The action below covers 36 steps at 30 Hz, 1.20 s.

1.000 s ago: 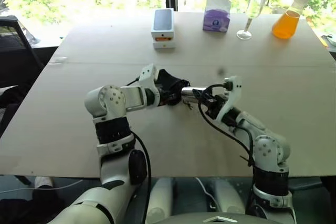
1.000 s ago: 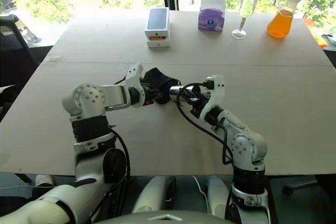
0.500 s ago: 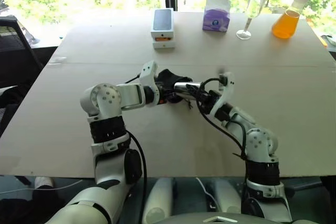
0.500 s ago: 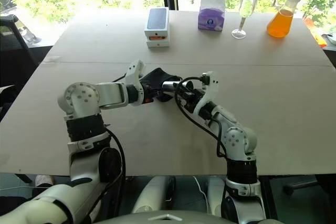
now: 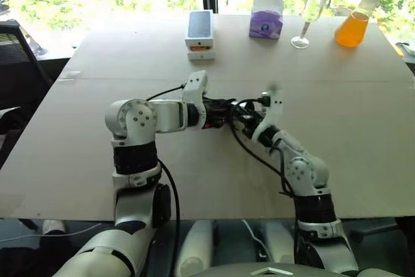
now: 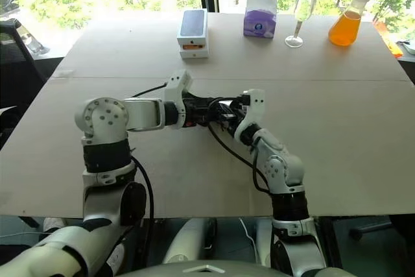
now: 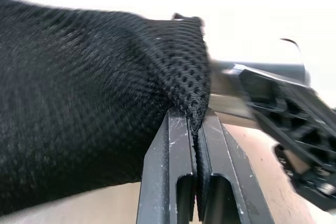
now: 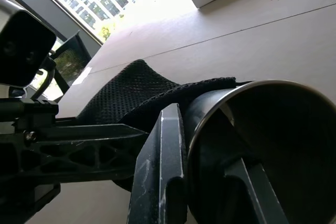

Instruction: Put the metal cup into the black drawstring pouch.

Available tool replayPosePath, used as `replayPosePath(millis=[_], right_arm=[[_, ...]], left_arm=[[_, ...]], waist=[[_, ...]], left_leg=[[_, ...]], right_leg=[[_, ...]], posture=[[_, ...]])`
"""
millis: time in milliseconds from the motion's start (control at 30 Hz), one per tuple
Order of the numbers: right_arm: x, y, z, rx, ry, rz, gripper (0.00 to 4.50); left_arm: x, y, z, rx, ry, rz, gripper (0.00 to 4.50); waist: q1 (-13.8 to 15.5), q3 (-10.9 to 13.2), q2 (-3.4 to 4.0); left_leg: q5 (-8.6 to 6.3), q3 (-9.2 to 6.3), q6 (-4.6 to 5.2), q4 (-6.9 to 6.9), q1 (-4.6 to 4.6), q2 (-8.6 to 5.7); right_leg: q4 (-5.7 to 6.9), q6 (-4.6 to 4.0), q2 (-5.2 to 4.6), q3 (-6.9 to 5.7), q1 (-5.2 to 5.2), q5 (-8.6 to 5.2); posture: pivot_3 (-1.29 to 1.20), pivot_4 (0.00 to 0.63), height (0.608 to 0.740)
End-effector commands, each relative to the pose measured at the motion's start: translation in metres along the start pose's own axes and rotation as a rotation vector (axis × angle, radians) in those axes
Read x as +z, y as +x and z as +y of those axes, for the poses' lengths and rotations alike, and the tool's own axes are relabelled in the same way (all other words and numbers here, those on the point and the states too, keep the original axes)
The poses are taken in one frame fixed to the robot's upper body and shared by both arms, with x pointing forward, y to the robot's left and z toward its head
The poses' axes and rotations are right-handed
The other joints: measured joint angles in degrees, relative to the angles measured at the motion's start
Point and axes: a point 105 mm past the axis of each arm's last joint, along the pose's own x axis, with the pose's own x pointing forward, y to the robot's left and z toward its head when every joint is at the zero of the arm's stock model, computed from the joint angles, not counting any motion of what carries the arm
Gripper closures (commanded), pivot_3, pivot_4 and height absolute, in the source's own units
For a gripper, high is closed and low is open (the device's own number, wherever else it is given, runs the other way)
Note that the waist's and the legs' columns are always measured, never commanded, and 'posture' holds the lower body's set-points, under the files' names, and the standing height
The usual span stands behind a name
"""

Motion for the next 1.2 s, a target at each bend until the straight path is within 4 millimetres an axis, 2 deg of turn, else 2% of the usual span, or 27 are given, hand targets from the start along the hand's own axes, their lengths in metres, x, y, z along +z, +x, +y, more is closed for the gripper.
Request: replayPosePath(millis=[33, 367, 500, 767, 867, 1033, 1200], right_arm=[[0.009, 0.007, 0.012, 0.034, -0.042, -0.044, 4.43], [0.008, 0.014, 0.028, 0.137, -0.072, -0.107, 4.43], [0.001, 0.017, 0.038, 0.209, -0.297, -0.115, 4.43], [-0.018, 0.014, 0.045, 0.315, -0.473, -0.072, 4.43], [-0.023, 0.012, 0.045, 0.351, -0.422, -0.051, 4.43], [-0.012, 0.006, 0.038, 0.378, -0.088, -0.086, 4.43], [-0.010, 0.002, 0.035, 0.397, -0.063, -0.093, 4.43]], left_arm=[[0.013, -0.006, -0.016, -0.025, 0.085, -0.043, 4.50], [0.029, -0.008, -0.030, -0.071, 0.085, -0.092, 4.50], [0.036, -0.008, -0.035, -0.102, 0.053, -0.118, 4.50], [0.049, -0.009, -0.045, -0.153, 0.044, -0.136, 4.50], [0.050, -0.011, -0.043, -0.142, 0.048, -0.142, 4.50], [0.046, -0.013, -0.028, -0.158, -0.058, -0.219, 4.50], [0.037, -0.013, -0.021, -0.173, -0.132, -0.219, 4.50]], waist=[[0.0, 0.0, 0.00], [0.0, 0.0, 0.00], [0.0, 0.0, 0.00], [0.0, 0.0, 0.00], [0.0, 0.0, 0.00], [-0.2, 0.0, -0.02], [0.1, 0.0, -0.03]], left_leg=[[0.00, 0.01, 0.00, 0.00, 0.00, 0.00], [0.00, 0.05, -0.01, -0.02, -0.01, 0.00], [0.01, 0.07, -0.01, -0.02, -0.01, 0.00], [0.02, 0.10, -0.04, -0.03, 0.00, 0.01], [0.03, 0.12, -0.05, -0.03, -0.01, 0.01], [0.07, 0.13, -0.12, -0.11, 0.02, 0.06], [0.08, 0.10, -0.14, -0.12, 0.00, 0.06]], right_leg=[[0.00, 0.00, 0.00, 0.01, 0.00, 0.00], [-0.01, 0.00, 0.01, 0.03, -0.04, 0.00], [0.00, 0.00, 0.02, 0.04, -0.06, 0.00], [-0.01, 0.00, 0.03, 0.07, -0.07, 0.00], [-0.01, 0.01, 0.03, 0.08, -0.07, 0.00], [-0.01, 0.00, 0.06, 0.11, -0.08, 0.00], [-0.02, -0.01, 0.04, 0.08, -0.10, 0.01]], posture=[[0.00, 0.150, 0.740], [0.00, 0.150, 0.740], [0.00, 0.150, 0.740], [0.00, 0.150, 0.740], [0.00, 0.150, 0.740], [0.00, 0.150, 0.740], [0.00, 0.150, 0.740]])
